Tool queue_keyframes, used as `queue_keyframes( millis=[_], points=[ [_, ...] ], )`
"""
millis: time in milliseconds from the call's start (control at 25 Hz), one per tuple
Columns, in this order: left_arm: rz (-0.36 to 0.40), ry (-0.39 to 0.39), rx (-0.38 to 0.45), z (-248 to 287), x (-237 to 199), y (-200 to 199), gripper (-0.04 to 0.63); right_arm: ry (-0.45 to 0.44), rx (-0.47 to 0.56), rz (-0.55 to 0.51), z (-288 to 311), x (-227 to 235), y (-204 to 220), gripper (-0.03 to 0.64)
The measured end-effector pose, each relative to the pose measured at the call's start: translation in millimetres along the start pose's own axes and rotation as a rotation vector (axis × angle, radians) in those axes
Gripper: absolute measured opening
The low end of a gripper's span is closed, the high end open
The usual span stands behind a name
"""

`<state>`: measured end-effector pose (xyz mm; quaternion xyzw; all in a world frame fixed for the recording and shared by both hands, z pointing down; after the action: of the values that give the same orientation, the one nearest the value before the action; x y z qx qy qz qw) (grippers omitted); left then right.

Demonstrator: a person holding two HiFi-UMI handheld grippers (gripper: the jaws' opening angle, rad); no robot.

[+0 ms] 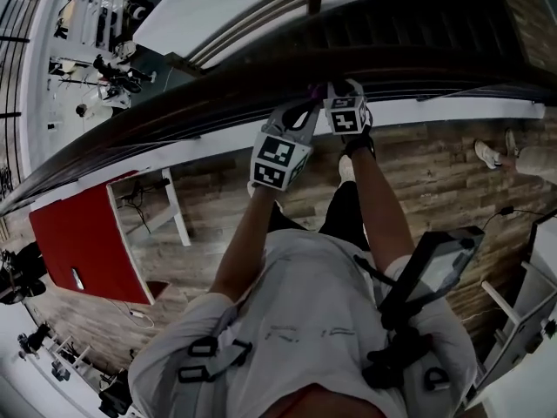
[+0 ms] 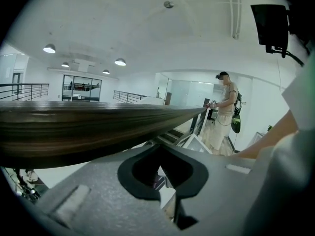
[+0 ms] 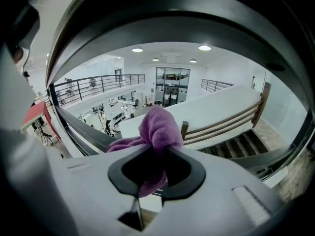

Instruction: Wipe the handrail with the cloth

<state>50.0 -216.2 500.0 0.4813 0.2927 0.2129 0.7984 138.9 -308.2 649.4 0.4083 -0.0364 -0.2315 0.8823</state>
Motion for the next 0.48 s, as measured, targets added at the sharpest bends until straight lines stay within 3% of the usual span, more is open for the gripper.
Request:
queue_keyframes(
  millis=[280, 480],
  points=[
    [-0.001, 0.062, -0.014, 50.9, 28.3, -7.0, 0.0, 0.089, -0.019, 0.093, -4.7, 90.8, 18.5, 0.056],
    [0.001, 0.106, -0.036, 91.4, 48.3, -1.0, 0.0, 0.144, -0.008, 0.105, -8.9, 144.5, 30.1, 0.056]
  ],
)
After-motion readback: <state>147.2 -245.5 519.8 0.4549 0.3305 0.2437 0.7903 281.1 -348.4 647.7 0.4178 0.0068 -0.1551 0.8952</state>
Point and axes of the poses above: the fingertips, and each gripper's own axes: z forward along the fingers, x to its right, y out of its underside, the point moved 5 cm from there along -z, backward along the fingers, and after that the axes turned 7 degrees about y, right-handed, at the moved point
